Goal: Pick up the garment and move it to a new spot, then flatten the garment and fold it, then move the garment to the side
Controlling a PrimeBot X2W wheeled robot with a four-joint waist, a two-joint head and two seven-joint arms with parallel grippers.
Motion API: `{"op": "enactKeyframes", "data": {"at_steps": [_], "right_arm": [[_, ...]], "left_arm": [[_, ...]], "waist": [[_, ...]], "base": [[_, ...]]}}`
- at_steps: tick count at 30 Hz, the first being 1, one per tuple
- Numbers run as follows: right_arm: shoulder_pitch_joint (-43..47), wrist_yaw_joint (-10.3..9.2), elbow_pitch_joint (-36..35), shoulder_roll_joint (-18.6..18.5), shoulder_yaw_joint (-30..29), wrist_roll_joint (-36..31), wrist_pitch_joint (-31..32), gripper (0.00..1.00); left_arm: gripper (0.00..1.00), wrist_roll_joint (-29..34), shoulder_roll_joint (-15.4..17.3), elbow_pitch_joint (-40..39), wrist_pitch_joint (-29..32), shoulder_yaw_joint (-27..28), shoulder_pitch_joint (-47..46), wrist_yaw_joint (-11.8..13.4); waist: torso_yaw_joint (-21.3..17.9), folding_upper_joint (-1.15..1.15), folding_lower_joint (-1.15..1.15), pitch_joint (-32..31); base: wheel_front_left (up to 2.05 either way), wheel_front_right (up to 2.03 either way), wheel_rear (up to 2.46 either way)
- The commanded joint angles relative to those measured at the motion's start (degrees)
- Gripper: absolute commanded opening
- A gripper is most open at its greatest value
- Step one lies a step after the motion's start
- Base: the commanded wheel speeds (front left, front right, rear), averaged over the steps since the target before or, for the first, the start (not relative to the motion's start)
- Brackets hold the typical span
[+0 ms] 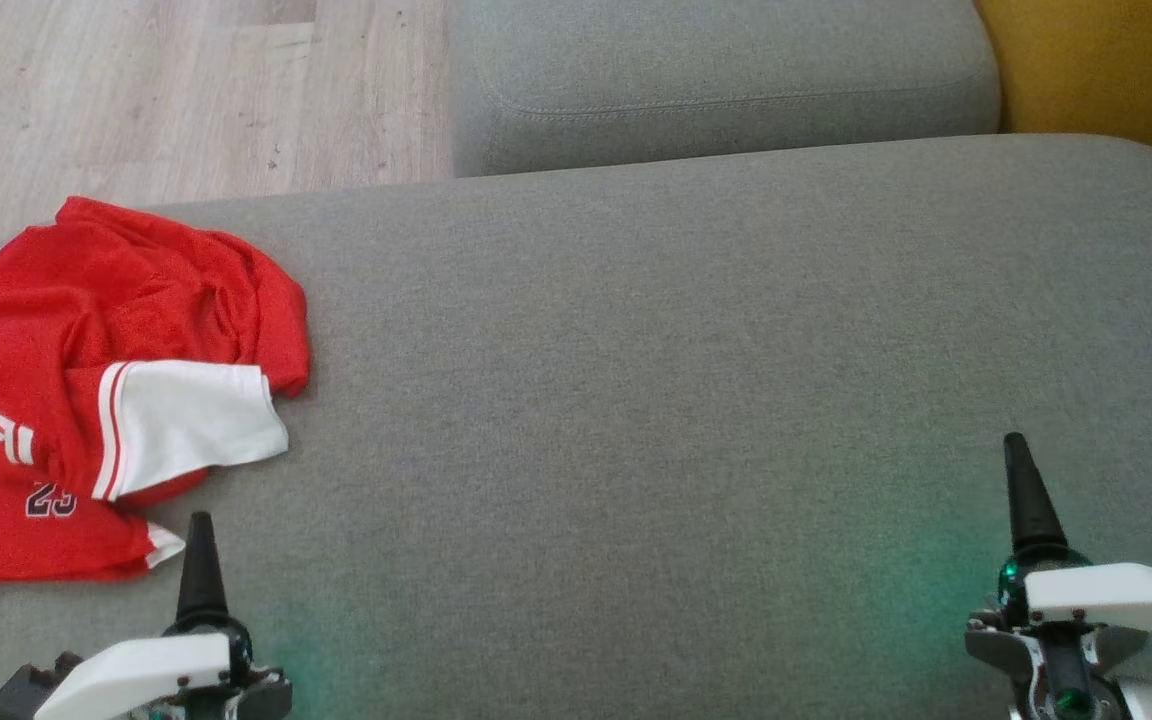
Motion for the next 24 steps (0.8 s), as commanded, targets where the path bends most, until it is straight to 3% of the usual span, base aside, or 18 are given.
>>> {"op": "enactKeyframes", "data": {"at_steps": [1, 24], "right_arm": [[-2.1, 0.11, -2.4, -0.2, 0.8, -2.2, -0.7, 1.00], [-2.1, 0.19, -4.1, -0.3, 4.9, -20.8, -4.4, 1.00]], "left_arm": [[1.00, 1.6, 1.0, -2.3, -0.7, 0.0, -1.5, -0.1], [1.00, 16.2, 2.3, -3.0, -4.4, -2.2, -0.6, -0.2]], "waist": [[0.0, 0.00, 0.00, 0.0], [-0.3, 0.00, 0.00, 0.1]], "base": [[0.00, 0.00, 0.00], [0.00, 0.00, 0.00]]}}
